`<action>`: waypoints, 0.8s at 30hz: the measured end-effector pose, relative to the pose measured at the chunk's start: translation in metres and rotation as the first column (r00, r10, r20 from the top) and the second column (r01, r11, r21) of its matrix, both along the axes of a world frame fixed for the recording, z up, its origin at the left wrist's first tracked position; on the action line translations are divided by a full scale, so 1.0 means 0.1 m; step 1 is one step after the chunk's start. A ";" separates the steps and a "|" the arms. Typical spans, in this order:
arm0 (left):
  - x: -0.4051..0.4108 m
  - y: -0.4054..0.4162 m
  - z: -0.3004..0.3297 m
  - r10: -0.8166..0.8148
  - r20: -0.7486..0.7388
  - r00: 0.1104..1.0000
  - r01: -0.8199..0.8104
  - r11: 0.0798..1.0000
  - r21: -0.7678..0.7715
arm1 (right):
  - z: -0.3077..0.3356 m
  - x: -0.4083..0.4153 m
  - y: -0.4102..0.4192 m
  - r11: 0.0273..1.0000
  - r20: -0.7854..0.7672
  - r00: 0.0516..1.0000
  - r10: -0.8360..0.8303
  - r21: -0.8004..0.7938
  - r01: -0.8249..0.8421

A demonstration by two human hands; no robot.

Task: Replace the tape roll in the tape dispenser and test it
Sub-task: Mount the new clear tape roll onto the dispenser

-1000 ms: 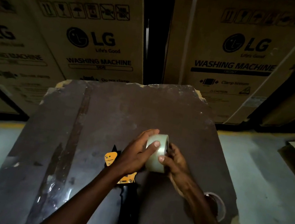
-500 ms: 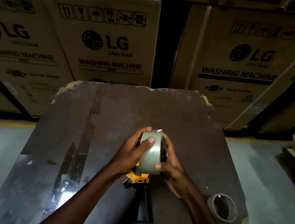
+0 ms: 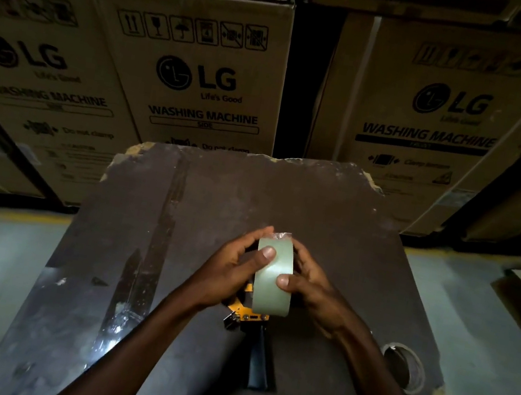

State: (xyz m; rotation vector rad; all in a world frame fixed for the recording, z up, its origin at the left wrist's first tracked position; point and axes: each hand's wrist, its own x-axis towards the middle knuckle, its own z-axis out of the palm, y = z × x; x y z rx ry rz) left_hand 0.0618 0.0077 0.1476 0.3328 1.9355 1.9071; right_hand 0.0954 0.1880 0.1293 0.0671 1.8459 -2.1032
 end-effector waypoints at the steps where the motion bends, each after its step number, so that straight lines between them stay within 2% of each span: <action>1: -0.01 0.00 0.01 -0.001 -0.003 1.000 0.001 1.000 -0.002 | 0.00 0.00 0.01 1.000 -0.011 1.000 0.009 0.015 -0.009; 7: -0.02 0.02 0.06 0.016 0.000 1.000 -0.016 0.998 0.068 | 0.03 -0.01 0.11 0.989 -0.050 0.995 0.083 0.125 -0.076; 13: -0.03 0.06 0.00 0.101 0.160 0.982 -0.127 0.980 0.155 | 0.13 -0.04 0.17 0.969 -0.054 0.987 0.150 0.206 -0.136; 16: -0.04 0.04 -0.04 0.114 0.213 0.970 -0.154 0.972 0.178 | 0.14 -0.04 0.20 0.939 -0.078 0.980 0.182 0.310 -0.149; 18: -0.07 0.03 -0.07 0.120 0.196 0.973 -0.153 0.975 0.163 | 0.14 -0.05 0.22 0.905 -0.098 0.973 0.209 0.395 -0.155; 24: -0.09 0.03 -0.11 0.189 0.143 0.972 -0.212 0.962 0.171 | 0.13 -0.10 0.25 0.855 -0.134 0.959 0.250 0.496 -0.153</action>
